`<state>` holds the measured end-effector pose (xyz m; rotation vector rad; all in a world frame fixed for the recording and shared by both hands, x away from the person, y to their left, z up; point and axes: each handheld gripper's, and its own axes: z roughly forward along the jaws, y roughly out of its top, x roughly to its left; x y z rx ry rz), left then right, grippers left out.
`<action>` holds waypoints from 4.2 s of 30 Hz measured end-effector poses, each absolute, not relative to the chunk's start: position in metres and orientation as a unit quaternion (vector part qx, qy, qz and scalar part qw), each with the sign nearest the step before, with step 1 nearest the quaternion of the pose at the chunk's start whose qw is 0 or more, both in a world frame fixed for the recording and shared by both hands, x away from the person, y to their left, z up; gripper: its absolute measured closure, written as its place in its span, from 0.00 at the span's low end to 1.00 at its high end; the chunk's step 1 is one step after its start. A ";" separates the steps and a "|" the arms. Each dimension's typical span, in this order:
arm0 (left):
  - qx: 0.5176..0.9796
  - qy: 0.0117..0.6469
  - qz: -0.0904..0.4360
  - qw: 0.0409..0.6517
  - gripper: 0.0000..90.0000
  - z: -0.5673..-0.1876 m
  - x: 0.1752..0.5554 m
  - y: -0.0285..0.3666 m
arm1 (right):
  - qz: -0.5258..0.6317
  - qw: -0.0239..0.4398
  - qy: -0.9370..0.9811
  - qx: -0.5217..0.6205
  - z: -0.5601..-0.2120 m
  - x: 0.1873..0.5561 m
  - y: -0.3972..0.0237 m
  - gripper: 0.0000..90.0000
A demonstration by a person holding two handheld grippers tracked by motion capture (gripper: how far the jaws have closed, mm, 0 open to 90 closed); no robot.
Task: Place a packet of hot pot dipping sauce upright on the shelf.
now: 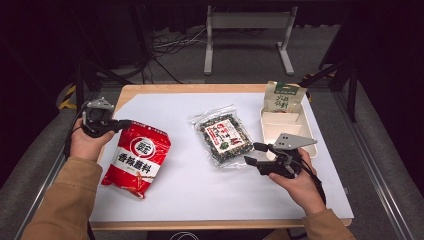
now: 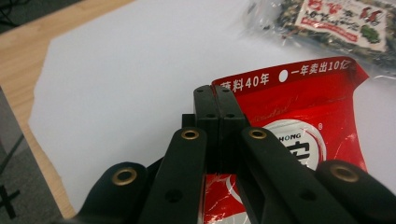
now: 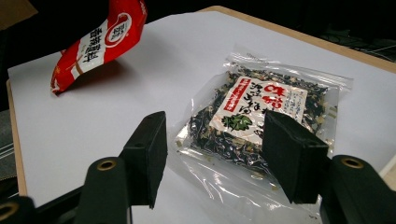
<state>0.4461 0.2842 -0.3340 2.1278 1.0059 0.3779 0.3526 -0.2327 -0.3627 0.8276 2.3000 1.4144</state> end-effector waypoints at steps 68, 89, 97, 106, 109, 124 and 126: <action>0.830 0.131 0.103 0.532 1.00 -0.247 0.325 0.175 | 0.534 0.127 0.799 0.245 -0.350 0.342 -0.227 0.44; 0.827 0.098 0.081 0.548 1.00 -0.246 0.325 0.143 | 0.540 0.089 0.818 0.174 -0.351 0.337 -0.204 0.40; 0.829 0.089 0.078 0.547 1.00 -0.247 0.324 0.138 | 0.542 0.073 0.820 0.171 -0.370 0.344 -0.189 0.43; 0.829 0.089 0.077 0.547 1.00 -0.248 0.326 0.135 | 0.545 0.060 0.819 0.168 -0.392 0.351 -0.181 0.56; 0.829 0.089 0.077 0.547 1.00 -0.248 0.326 0.134 | 0.553 0.056 0.815 0.164 -0.393 0.350 -0.181 0.64; 0.822 0.101 0.075 0.555 1.00 -0.250 0.328 0.141 | 0.542 0.047 0.831 0.112 -0.387 0.352 -0.185 0.97; 0.822 0.101 0.076 0.556 1.00 -0.250 0.328 0.142 | 0.542 0.047 0.832 0.111 -0.386 0.351 -0.185 0.97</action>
